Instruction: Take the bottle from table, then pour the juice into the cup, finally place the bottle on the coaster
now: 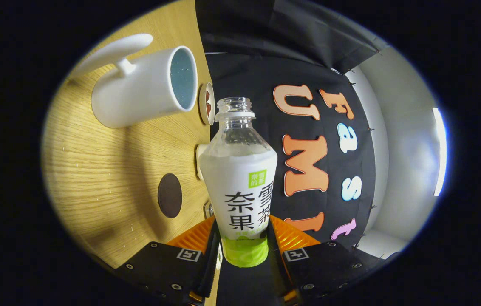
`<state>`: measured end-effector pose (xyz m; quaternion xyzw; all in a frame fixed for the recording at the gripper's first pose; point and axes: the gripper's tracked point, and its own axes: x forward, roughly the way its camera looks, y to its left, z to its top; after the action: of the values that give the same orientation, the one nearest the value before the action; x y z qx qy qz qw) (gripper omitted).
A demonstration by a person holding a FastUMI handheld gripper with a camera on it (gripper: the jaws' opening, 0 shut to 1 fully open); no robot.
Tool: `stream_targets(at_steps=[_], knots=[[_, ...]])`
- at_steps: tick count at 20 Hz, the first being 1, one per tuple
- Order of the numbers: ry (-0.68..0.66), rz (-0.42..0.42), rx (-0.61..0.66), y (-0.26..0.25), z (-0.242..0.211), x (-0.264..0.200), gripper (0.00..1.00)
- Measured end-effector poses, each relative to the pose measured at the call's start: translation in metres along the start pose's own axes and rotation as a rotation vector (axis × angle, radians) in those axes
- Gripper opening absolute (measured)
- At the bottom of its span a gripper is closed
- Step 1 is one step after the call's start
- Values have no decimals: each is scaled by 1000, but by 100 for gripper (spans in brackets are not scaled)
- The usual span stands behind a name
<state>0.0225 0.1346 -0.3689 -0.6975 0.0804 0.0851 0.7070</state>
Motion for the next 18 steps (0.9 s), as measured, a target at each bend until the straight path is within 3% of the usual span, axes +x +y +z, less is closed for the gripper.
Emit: stream_targets(at_steps=[18], knots=[[-36,-16,-103,0,4,-4,56]])
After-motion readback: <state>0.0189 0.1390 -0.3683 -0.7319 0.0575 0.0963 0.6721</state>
